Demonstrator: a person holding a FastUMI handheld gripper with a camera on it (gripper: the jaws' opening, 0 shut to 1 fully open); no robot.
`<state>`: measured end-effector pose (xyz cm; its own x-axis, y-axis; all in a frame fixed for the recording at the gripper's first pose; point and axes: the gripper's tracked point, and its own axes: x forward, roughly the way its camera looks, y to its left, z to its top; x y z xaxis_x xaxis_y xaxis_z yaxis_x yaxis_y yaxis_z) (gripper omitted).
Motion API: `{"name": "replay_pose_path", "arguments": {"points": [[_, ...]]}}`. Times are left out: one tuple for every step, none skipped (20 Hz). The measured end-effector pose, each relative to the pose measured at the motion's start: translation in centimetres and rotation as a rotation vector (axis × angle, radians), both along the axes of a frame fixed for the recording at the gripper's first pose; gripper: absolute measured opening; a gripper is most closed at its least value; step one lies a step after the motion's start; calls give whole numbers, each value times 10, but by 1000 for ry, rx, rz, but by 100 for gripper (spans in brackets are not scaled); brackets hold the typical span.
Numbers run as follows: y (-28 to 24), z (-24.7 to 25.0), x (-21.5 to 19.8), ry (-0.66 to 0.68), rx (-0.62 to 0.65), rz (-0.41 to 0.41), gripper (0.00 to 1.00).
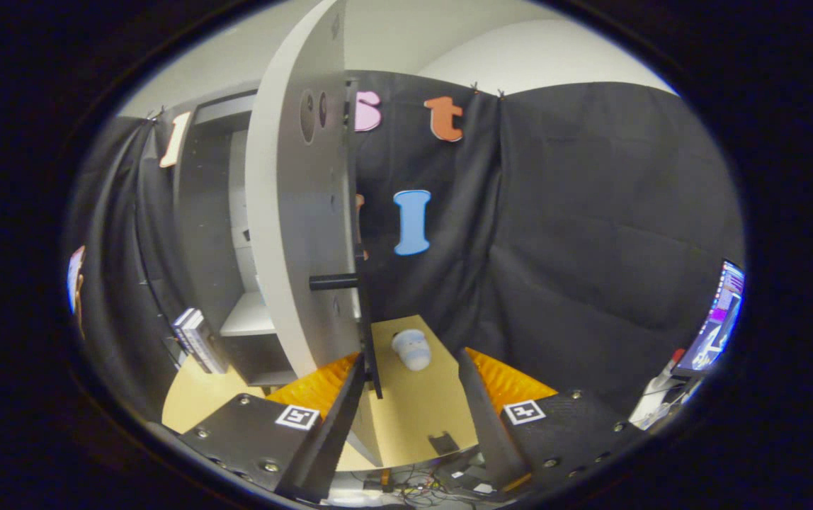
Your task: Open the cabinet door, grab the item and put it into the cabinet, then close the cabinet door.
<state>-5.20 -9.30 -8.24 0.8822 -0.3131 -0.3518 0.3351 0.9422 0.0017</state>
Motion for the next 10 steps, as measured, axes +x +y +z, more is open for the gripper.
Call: {"name": "replay_pose_path", "arguments": {"points": [[9, -1, 5, 2, 14, 31, 80], [17, -3, 10, 2, 28, 56, 80], [25, -4, 11, 2, 44, 84, 80], [34, -6, 12, 2, 57, 113, 80], [42, -7, 14, 2, 69, 139, 80], [50, -8, 17, 1, 80, 164, 80], [56, -7, 21, -1, 92, 188, 80], [62, -9, 27, -2, 104, 213, 80], [69, -9, 31, -1, 117, 236, 80], [75, -13, 30, 1, 127, 261, 80]]}}
